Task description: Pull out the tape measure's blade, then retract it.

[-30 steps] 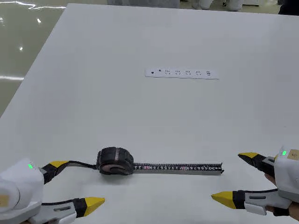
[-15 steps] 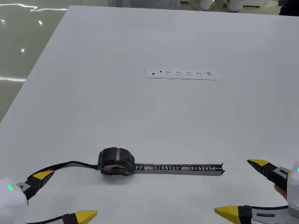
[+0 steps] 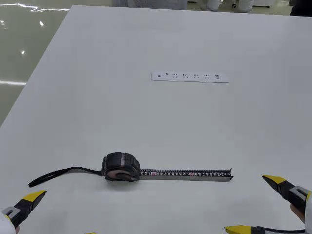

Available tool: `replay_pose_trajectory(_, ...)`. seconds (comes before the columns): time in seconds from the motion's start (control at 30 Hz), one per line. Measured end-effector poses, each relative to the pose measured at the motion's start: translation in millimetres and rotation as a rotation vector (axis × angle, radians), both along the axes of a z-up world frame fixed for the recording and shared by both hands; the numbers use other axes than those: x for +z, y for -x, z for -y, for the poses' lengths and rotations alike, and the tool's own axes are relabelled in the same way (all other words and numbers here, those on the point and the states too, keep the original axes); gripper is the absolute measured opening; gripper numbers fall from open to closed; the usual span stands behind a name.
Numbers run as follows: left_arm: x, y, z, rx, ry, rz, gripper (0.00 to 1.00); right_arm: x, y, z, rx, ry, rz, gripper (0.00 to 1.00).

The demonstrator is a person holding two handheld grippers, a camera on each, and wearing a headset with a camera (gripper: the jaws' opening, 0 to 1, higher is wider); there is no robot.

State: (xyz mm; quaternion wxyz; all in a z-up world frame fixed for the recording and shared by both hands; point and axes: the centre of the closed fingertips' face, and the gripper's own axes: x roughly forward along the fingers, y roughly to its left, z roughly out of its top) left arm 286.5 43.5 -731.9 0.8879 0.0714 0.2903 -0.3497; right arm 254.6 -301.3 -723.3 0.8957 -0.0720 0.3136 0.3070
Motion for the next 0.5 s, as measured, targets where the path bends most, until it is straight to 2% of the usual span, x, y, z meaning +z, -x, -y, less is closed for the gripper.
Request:
replay_pose_trajectory(0.03,-1.0,1.3,0.1,-0.001,-0.001,-0.001,0.87,-2.7,2.6,0.6,0.002,0.011,-0.004,0.99)
replay_pose_trajectory(0.07,-2.7,4.4,1.5,-0.001,0.011,-0.023,0.87,-4.5,6.0,0.0,0.001,0.008,-0.01,0.99)
replay_pose_trajectory(0.23,-3.5,9.3,1.5,-0.001,0.007,-0.022,0.89,-7.9,15.2,-1.8,-0.012,0.001,-0.014,0.99)
replay_pose_trajectory(0.33,-4.2,12.0,1.1,-0.008,0.0,-0.022,0.89,-7.2,16.5,-0.9,-0.023,-0.007,-0.01,0.99)
replay_pose_trajectory(0.5,-3.7,13.6,1.3,0.0,0.013,-0.029,0.89,-7.0,18.2,-1.6,-0.025,-0.009,-0.01,0.99)
